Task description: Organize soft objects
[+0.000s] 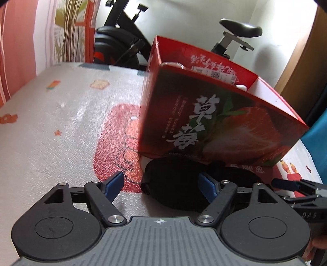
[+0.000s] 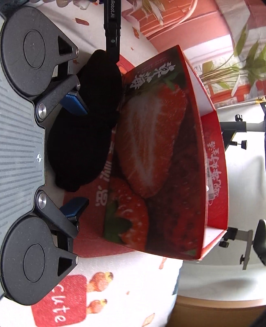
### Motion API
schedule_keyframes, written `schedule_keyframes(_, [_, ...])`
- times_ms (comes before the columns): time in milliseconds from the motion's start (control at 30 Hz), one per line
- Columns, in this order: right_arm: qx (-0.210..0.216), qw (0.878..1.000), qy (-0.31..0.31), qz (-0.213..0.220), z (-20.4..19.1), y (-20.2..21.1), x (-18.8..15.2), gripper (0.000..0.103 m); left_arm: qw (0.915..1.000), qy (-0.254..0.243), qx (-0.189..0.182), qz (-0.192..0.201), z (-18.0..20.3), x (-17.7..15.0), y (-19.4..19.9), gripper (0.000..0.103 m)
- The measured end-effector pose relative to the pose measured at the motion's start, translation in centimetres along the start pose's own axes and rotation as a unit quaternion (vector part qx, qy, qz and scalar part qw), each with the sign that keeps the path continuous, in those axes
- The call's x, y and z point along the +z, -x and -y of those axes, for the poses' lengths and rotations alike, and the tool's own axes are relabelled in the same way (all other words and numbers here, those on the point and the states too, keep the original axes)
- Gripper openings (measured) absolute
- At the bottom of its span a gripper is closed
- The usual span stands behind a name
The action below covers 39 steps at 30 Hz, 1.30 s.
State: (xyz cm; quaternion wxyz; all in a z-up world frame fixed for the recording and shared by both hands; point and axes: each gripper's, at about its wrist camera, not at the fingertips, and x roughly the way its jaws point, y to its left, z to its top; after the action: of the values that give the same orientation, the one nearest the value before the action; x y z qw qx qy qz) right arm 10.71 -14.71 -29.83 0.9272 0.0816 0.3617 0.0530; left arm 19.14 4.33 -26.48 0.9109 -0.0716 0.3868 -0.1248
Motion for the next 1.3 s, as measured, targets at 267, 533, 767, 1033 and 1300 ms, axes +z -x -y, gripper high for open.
schedule_keyframes(267, [-0.024, 0.997, 0.066, -0.001, -1.5, -1.0, -1.6, 0.085, 0.9999, -0.002, 0.003, -0.016, -0.1, -0.3, -1.5, 0.082])
schedule_keyframes(533, [-0.033, 0.996, 0.078, 0.015, -2.1, -1.2, -2.3, 0.085, 0.9993, -0.032, 0.005, -0.017, 1.2, -0.8, -1.7, 0.084])
schedule_keyframes(767, [-0.031, 0.996, 0.079, 0.017, -1.8, -1.0, -2.2, 0.086, 0.9983, -0.057, 0.014, -0.009, 2.5, -1.6, -1.3, 0.064])
schedule_keyframes(1033, [-0.027, 0.997, 0.076, 0.016, -1.6, -0.9, -2.2, 0.087, 0.999, -0.045, -0.003, 0.0, 2.2, -2.5, -0.4, 0.037])
schedule_keyframes(1300, [0.0, 0.999, 0.045, 0.009, -0.9, -0.3, -1.9, 0.085, 0.999, -0.04, -0.018, 0.002, 2.5, -3.6, 0.2, 0.023])
